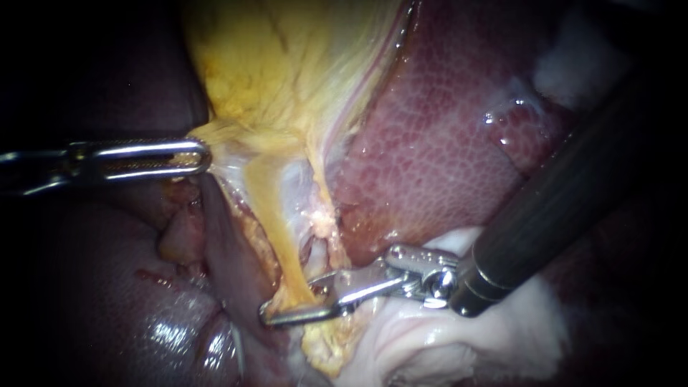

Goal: Going back first clip left tube

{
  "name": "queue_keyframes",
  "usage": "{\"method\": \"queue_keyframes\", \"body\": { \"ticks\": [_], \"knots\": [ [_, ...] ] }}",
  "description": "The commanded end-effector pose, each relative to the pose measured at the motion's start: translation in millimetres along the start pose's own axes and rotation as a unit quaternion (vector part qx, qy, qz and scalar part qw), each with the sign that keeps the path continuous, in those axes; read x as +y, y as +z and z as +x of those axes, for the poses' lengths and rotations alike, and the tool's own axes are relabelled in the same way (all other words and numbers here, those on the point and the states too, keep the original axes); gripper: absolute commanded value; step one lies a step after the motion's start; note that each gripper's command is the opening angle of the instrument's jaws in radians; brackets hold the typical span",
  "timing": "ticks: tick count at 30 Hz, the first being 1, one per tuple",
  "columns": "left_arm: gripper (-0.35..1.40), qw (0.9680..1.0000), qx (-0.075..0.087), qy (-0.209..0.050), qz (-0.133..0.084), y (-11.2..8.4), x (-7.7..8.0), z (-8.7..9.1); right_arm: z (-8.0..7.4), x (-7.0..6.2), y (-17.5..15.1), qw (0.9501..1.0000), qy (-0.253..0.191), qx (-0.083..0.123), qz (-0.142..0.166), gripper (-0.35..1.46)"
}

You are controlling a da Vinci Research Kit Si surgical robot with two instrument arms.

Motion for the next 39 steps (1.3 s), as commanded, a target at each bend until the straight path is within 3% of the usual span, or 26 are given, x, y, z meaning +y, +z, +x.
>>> {"method": "queue_keyframes", "body": {
  "ticks": [1, 10, 11, 12, 15, 17, 21, 30, 34, 39],
  "knots": [
    [-0.35, 1.0000, 0.000, 0.000, 0.000, 0.0, 0.0, 0.0, 0.1, -0.1, 0.0, 1.0000, 0.000, 0.000, 0.000, -0.35],
    [-0.35, 1.0000, 0.000, 0.000, 0.000, 0.0, 0.0, 0.0, 0.2, -0.1, 0.0, 1.0000, 0.000, 0.001, 0.000, -0.35],
    [-0.35, 1.0000, 0.000, 0.000, 0.000, 0.0, 0.0, 0.0, 0.3, 0.1, 0.0, 1.0000, 0.000, 0.001, -0.002, -0.23],
    [-0.35, 1.0000, 0.000, 0.000, 0.000, 0.0, 0.0, 0.0, 0.3, 0.2, 0.1, 1.0000, 0.001, 0.001, -0.007, 0.04],
    [-0.35, 1.0000, 0.000, 0.000, 0.000, 0.0, 0.0, 0.0, 0.5, 0.9, 0.5, 0.9996, -0.011, 0.013, -0.020, 0.43],
    [-0.35, 1.0000, 0.000, 0.000, -0.001, -0.1, -0.1, 0.0, 1.0, 1.6, 0.7, 0.9991, -0.011, 0.028, -0.029, 0.53],
    [-0.35, 1.0000, 0.000, 0.000, -0.001, -0.1, -0.3, 0.0, 2.2, 2.6, 0.6, 0.9974, -0.022, 0.052, -0.045, 0.60],
    [-0.35, 1.0000, 0.000, 0.000, -0.001, -0.2, -0.4, 0.0, 4.2, 3.8, -2.0, 0.9954, -0.044, 0.058, -0.063, 0.60],
    [-0.35, 1.0000, 0.000, 0.000, -0.001, -0.3, -0.5, 0.0, 4.0, 3.3, -3.1, 0.9954, -0.047, 0.057, -0.061, 0.60],
    [-0.35, 1.0000, 0.000, 0.000, -0.001, -0.5, -0.3, 0.0, 3.7, 1.5, -5.3, 0.9958, -0.052, 0.052, -0.055, 0.60]
  ]
}}
